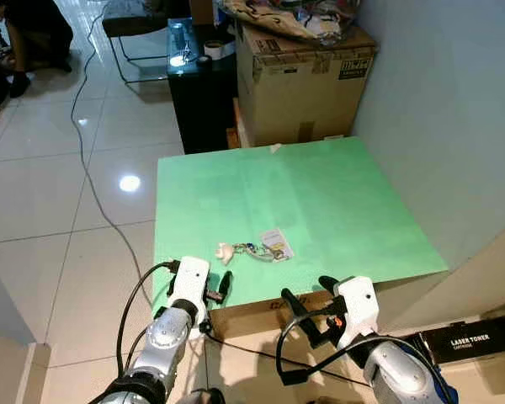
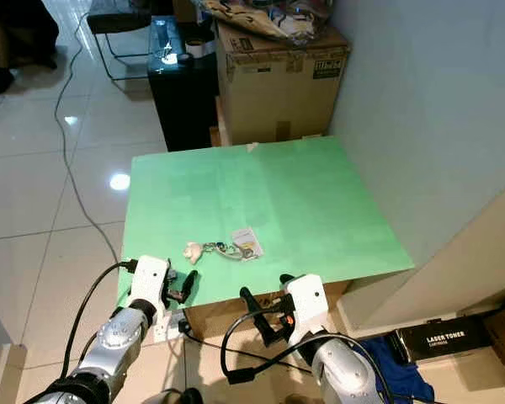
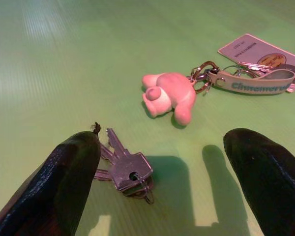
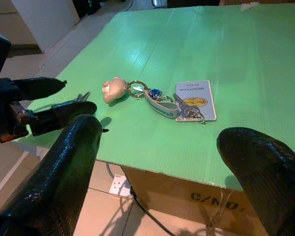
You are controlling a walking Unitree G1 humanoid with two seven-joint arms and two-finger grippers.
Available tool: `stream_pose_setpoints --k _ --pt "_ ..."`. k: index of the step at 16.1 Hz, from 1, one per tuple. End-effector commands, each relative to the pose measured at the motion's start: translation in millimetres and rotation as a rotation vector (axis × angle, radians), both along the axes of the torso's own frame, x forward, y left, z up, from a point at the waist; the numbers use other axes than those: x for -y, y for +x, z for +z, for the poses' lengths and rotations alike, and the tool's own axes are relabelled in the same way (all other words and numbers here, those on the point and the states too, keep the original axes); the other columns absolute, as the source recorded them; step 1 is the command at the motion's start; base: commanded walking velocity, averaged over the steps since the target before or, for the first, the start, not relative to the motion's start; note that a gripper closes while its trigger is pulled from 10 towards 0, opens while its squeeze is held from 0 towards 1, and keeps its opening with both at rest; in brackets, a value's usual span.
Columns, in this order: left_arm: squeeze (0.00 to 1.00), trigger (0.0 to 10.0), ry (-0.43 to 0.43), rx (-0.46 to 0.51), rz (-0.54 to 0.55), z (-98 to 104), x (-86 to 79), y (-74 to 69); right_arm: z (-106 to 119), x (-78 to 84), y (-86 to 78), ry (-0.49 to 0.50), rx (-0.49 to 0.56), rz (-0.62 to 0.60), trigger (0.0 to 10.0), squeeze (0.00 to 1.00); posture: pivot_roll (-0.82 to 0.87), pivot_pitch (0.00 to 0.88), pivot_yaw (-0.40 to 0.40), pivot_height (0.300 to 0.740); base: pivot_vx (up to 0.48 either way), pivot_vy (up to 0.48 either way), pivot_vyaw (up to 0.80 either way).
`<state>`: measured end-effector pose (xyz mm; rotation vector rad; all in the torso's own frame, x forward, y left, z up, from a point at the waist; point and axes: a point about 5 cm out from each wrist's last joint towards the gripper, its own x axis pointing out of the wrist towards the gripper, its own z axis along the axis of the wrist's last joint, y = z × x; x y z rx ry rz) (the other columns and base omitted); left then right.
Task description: Hang keys on a hook
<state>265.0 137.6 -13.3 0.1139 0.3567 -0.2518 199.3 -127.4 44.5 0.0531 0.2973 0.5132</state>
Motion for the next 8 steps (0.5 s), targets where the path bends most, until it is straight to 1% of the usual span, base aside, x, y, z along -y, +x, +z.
stream_pose_setpoints --k 1,4,8 --pt "0.0 10.0 0.004 -0.008 -0.009 -0.6 3.3 0.8 0.4 -2.0 0.2 0.01 -0.001 0.017 10.0 0.0 -0.23 0.088 0.049 0.74 0.0 0.0 0.0" --pt "0.0 10.0 0.007 -0.027 -0.004 -3.2 2.8 -0.6 0.2 -3.6 -0.5 0.013 -0.006 0.036 10.0 0.0 -0.23 0.088 0.049 0.74 0.0 0.0 0.0" --pt "0.0 10.0 0.027 -0.078 -0.011 -9.2 2.5 -3.9 -0.8 -4.0 -1.5 0.014 -0.014 0.048 10.0 0.0 -0.23 0.089 0.047 0.74 0.0 0.0 0.0"
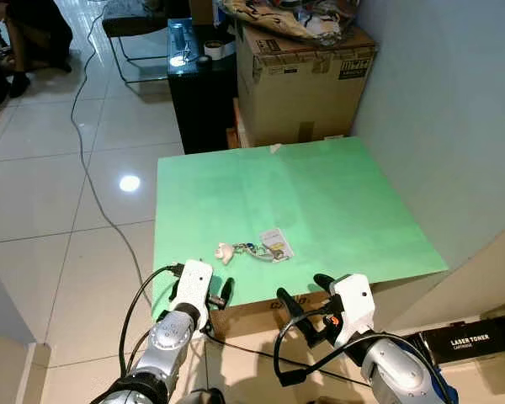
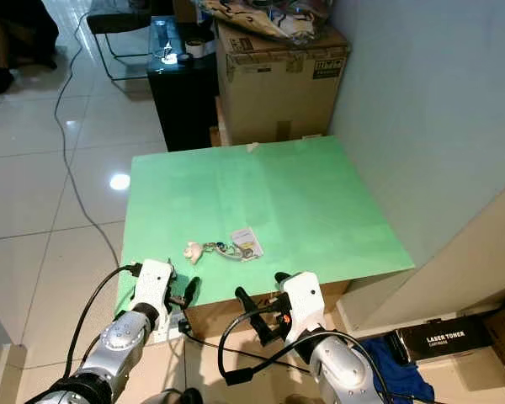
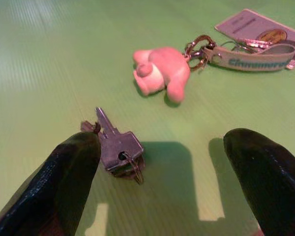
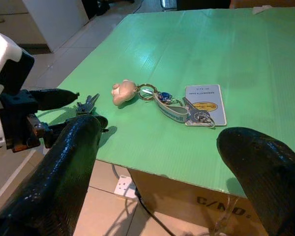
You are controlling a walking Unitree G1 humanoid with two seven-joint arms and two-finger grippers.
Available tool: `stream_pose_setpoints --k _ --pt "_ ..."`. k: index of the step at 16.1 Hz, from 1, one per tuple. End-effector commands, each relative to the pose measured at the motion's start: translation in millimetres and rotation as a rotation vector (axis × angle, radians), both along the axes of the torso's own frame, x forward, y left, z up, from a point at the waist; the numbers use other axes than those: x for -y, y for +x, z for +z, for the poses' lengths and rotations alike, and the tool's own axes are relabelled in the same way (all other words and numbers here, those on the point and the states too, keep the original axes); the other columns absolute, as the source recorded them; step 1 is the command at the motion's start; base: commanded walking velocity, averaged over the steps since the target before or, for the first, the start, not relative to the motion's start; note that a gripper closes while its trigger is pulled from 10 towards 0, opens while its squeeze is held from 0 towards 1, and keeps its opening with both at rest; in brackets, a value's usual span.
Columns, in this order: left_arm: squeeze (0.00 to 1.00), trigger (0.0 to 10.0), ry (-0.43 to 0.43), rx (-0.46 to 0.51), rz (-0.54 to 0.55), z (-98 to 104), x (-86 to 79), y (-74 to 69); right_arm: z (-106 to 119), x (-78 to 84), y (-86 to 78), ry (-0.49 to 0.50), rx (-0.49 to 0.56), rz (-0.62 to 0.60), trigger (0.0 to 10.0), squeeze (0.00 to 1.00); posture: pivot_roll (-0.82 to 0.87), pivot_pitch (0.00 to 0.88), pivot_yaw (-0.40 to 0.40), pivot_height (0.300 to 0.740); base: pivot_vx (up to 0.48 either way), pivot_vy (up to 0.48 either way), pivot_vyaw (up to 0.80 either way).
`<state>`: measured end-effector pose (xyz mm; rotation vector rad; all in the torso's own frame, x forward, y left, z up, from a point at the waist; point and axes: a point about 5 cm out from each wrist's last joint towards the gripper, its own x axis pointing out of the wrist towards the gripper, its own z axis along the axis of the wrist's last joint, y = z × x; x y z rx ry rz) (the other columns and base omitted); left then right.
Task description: Hang keys on a hook
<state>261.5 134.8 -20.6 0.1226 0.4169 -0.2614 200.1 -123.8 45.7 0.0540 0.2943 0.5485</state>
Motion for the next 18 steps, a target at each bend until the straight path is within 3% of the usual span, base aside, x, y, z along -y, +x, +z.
stream_pose_setpoints --k 1,2,3,4,5,11,18 --pt "0.0 9.4 0.006 -0.027 0.001 -2.5 -0.3 -0.4 -2.2 -0.4 -2.5 0.007 -0.017 0.015 10.0 0.0 -0.23 0.089 0.046 0.74 0.0 0.0 0.0" --pt "0.0 9.4 0.005 -0.031 0.001 -2.7 -0.1 -0.3 -2.2 -0.3 -2.5 0.007 -0.017 0.014 10.0 0.0 -0.23 0.089 0.046 0.74 0.0 0.0 0.0" --pt "0.0 4.3 0.005 -0.042 0.005 -3.2 0.3 0.2 -2.2 -0.2 -2.5 0.006 -0.017 0.015 10.0 0.0 -0.23 0.09 0.045 0.74 0.0 0.0 0.0" --pt "0.0 1.8 0.005 -0.05 0.018 -2.7 0.9 2.4 -2.3 -0.3 -2.8 0.006 -0.017 0.015 10.0 0.0 -0.23 0.092 0.044 0.74 0.0 0.0 0.0" --pt "0.0 0.0 0.001 -0.051 0.03 -1.0 2.5 5.5 -2.4 -0.5 -3.1 0.006 -0.018 0.016 10.0 0.0 -0.23 0.091 0.044 0.74 0.0 0.0 0.0" --pt "0.0 0.0 0.003 -0.058 0.032 2.0 7.2 11.3 -1.9 -1.2 -4.9 0.006 -0.017 0.014 10.0 0.0 -0.24 0.092 0.047 0.74 0.0 0.0 0.0" --pt "0.0 0.0 0.022 -0.094 0.074 -4.1 -4.4 6.1 -2.4 -1.0 -6.2 0.004 -0.025 0.018 10.0 0.0 -0.23 0.092 0.04 0.74 0.0 0.0 0.0"
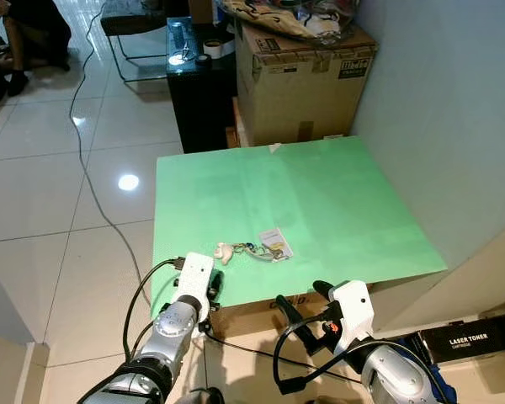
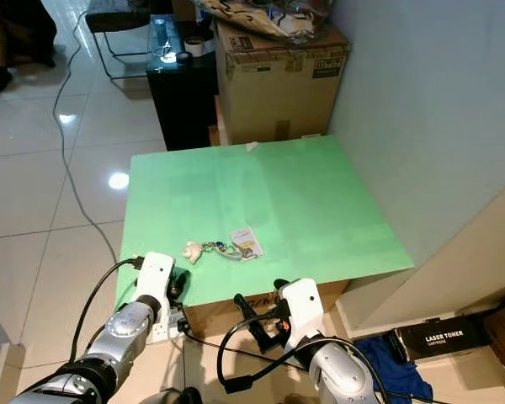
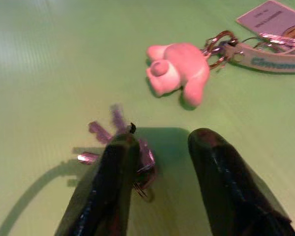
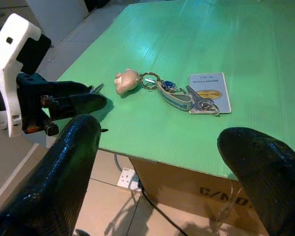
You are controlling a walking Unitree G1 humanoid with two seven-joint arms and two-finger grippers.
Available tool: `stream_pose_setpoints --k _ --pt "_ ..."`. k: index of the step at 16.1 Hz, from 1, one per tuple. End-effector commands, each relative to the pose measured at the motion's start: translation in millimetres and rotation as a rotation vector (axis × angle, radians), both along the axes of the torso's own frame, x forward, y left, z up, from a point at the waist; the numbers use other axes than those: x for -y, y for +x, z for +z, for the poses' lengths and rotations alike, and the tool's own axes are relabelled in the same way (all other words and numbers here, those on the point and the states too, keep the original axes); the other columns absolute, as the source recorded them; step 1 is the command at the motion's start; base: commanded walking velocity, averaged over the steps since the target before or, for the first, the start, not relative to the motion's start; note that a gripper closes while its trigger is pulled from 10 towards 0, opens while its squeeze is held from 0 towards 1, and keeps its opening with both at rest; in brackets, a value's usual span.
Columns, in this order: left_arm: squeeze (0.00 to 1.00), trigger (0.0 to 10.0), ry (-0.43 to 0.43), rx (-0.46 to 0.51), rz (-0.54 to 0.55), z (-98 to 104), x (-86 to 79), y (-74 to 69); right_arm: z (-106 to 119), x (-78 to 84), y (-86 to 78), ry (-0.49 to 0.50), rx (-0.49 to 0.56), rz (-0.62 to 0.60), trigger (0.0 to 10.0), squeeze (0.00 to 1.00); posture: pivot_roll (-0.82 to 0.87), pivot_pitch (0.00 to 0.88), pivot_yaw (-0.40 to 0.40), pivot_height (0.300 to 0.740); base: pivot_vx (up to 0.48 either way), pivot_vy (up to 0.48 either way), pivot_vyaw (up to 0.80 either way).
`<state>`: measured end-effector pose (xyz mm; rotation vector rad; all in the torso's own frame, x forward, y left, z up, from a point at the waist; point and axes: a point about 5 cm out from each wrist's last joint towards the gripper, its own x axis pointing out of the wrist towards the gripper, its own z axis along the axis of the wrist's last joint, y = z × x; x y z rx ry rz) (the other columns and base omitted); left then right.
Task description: Hang keys on a hook
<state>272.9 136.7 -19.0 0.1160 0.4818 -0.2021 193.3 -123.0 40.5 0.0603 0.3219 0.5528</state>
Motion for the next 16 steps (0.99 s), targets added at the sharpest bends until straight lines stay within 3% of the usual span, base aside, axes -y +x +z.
stream_pose_setpoints --k 1,4,9,13,16 --pt "0.0 0.0 -0.004 -0.063 0.037 -8.6 -5.1 -7.2 2.7 -0.8 0.9 0.005 0.002 0.015 10.0 0.0 -0.23 0.092 0.04 0.74 0.0 0.0 0.0" --pt "0.0 0.0 -0.032 -0.121 0.081 -14.6 -8.1 -12.1 2.9 -1.2 1.2 0.006 0.002 0.013 10.0 0.0 -0.23 0.092 0.041 0.74 0.0 0.0 0.0" --pt "0.0 0.0 -0.057 -0.089 0.076 -8.3 -6.3 -5.2 3.0 -0.5 2.2 0.007 0.002 0.004 10.0 0.0 -0.23 0.085 0.049 0.74 0.0 0.0 0.0" --pt "0.0 0.0 -0.14 0.068 0.054 21.4 -1.9 21.0 2.8 0.0 7.2 0.005 0.007 -0.003 10.0 0.0 -0.22 0.069 0.056 0.74 0.0 0.0 0.0" --pt "0.0 0.0 -0.231 0.305 -0.004 74.7 8.9 52.5 2.6 1.7 10.9 0.001 0.012 -0.006 10.0 0.0 -0.2 0.049 0.06 0.74 0.0 0.0 0.0"
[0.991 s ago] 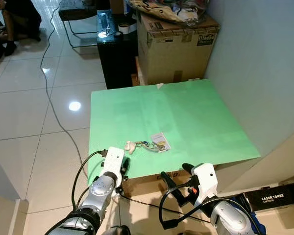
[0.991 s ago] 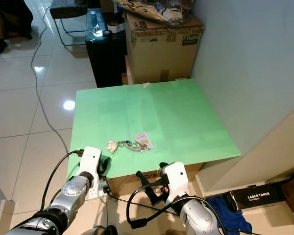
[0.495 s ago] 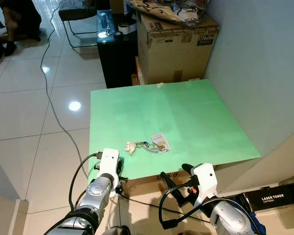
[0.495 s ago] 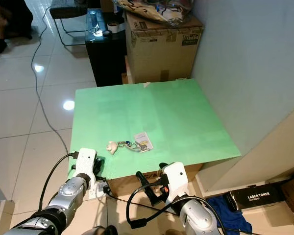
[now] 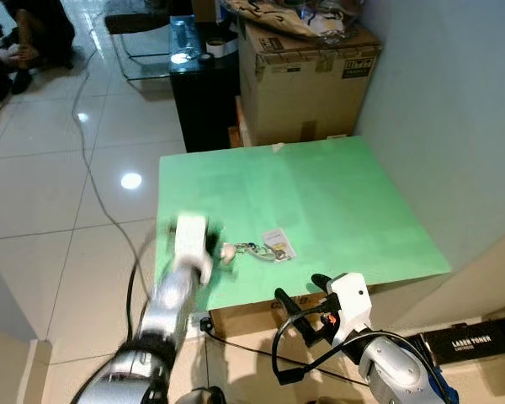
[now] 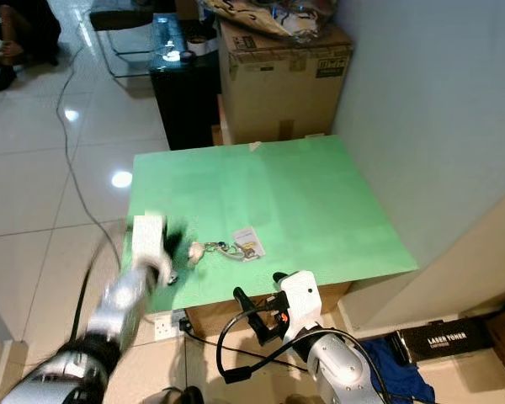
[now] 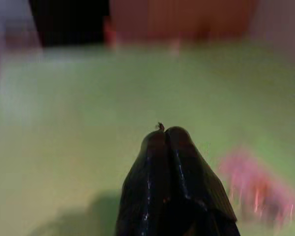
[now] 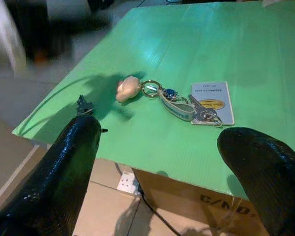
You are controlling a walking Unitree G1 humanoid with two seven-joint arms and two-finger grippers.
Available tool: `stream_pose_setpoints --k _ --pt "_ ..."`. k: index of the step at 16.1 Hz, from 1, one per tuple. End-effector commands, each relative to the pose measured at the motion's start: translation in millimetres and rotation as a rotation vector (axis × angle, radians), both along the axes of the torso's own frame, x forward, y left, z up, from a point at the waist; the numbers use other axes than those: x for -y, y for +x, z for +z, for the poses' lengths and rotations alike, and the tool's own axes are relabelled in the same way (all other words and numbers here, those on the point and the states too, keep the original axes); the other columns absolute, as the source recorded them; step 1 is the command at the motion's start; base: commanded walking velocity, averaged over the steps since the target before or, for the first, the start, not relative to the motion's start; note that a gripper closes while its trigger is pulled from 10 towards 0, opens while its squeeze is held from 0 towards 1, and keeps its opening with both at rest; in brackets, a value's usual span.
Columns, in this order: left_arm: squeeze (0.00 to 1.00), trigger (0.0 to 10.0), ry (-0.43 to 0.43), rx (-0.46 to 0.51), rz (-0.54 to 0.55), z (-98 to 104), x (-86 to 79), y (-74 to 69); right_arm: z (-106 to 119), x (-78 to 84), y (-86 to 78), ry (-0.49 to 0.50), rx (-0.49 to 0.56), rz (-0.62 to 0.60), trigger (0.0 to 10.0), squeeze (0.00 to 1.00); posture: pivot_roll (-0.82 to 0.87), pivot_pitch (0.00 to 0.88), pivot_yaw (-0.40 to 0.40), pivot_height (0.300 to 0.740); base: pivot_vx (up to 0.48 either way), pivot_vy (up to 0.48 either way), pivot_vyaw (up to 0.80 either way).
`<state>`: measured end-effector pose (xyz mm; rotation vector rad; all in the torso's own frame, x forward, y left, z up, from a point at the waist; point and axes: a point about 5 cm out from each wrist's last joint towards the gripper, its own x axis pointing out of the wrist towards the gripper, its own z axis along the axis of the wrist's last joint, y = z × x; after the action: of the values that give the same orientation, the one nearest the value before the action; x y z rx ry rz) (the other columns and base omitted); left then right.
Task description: Hang keys on a hook
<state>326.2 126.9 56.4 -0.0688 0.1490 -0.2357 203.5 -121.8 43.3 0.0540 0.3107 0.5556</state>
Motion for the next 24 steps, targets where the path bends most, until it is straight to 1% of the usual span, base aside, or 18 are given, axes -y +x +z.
stream_pose_setpoints --k 1,3,4,5,6,7,8,9,10,12,14,17,19,20,24 --pt "0.0 0.0 -0.026 0.008 0.004 4.7 -2.5 2.1 -0.8 3.1 1.5 0.003 -0.001 -0.011 10.0 0.0 -0.2 0.042 0.062 0.74 0.0 0.0 0.0" --pt "0.0 0.0 -0.026 0.023 0.007 9.3 -7.9 3.9 -0.8 2.8 3.3 0.006 0.003 -0.015 10.0 0.0 -0.2 0.031 0.064 0.74 0.0 0.0 0.0" --pt "0.0 0.0 -0.007 0.016 -0.01 6.1 -9.1 1.5 -0.8 1.9 4.0 0.007 0.004 -0.015 10.0 0.0 -0.19 0.023 0.069 0.74 0.0 0.0 0.0" --pt "0.0 4.3 0.035 0.011 -0.016 3.1 -11.7 -2.1 -0.9 1.0 4.3 0.008 0.006 -0.015 10.0 0.0 -0.19 0.022 0.068 0.74 0.0 0.0 0.0" --pt "0.11 10.0 0.098 0.031 -0.021 1.9 -18.7 -7.3 -0.8 0.7 4.1 0.008 0.008 -0.015 10.0 0.0 -0.19 0.022 0.069 0.74 0.0 0.0 0.0" --pt "1.0 10.0 0.122 0.041 -0.022 -0.4 -28.5 -13.3 0.1 1.3 3.4 0.006 0.019 -0.014 10.0 0.0 -0.19 0.024 0.069 0.74 0.0 0.0 0.0" --pt "1.0 10.0 0.116 0.004 -0.006 -9.4 -41.8 -21.5 1.3 2.3 1.3 -0.005 0.035 0.002 10.0 0.0 -0.19 0.029 0.071 0.74 0.0 0.0 0.0" --pt "1.0 10.0 0.126 -0.022 -0.006 -16.1 -48.2 -27.4 1.1 2.3 -0.8 -0.01 0.04 0.021 10.0 0.0 -0.19 0.029 0.071 0.74 0.0 0.0 0.0" --pt "1.0 10.0 0.134 -0.026 -0.011 -18.7 -48.7 -30.1 -0.1 1.9 -3.0 -0.021 0.04 0.045 10.0 0.0 -0.19 0.033 0.07 0.74 0.0 0.0 0.0" --pt "1.0 10.0 0.127 -0.038 -0.023 -21.8 -45.7 -32.7 -3.0 0.5 -5.9 -0.022 0.027 0.07 10.0 0.0 -0.18 0.037 0.069 0.74 0.0 0.0 0.0" --pt "1.0 10.0 0.117 -0.074 -0.094 -29.1 -36.0 -38.0 -8.5 -4.5 -11.8 -0.008 -0.007 0.089 10.0 0.0 -0.18 0.046 0.076 0.74 0.0 0.0 0.0" --pt "1.0 10.0 0.125 -0.104 -0.154 -36.3 -27.6 -42.9 -13.1 -6.0 -13.5 0.012 -0.03 0.057 10.0 0.0 -0.18 0.051 0.085 0.74 0.0 0.0 0.0" --pt "1.0 10.0 0.136 -0.145 -0.187 -43.9 -19.7 -45.0 -17.6 -7.2 -14.9 0.034 -0.06 0.044 10.0 0.0 -0.19 0.05 0.094 0.74 0.0 0.0 0.0" --pt "1.0 10.0 0.14 -0.16 -0.189 -46.3 -19.8 -45.8 -20.1 -7.0 -15.9 0.04 -0.078 0.044 10.0 0.0 -0.19 0.051 0.097 0.74 0.0 0.0 0.0" --pt "1.0 10.0 0.15 -0.197 -0.185 -52.5 -26.0 -50.2 -22.7 -8.7 -18.8 0.039 -0.087 0.05 10.0 0.0 -0.18 0.061 0.105 0.74 0.0 0.0 0.0"
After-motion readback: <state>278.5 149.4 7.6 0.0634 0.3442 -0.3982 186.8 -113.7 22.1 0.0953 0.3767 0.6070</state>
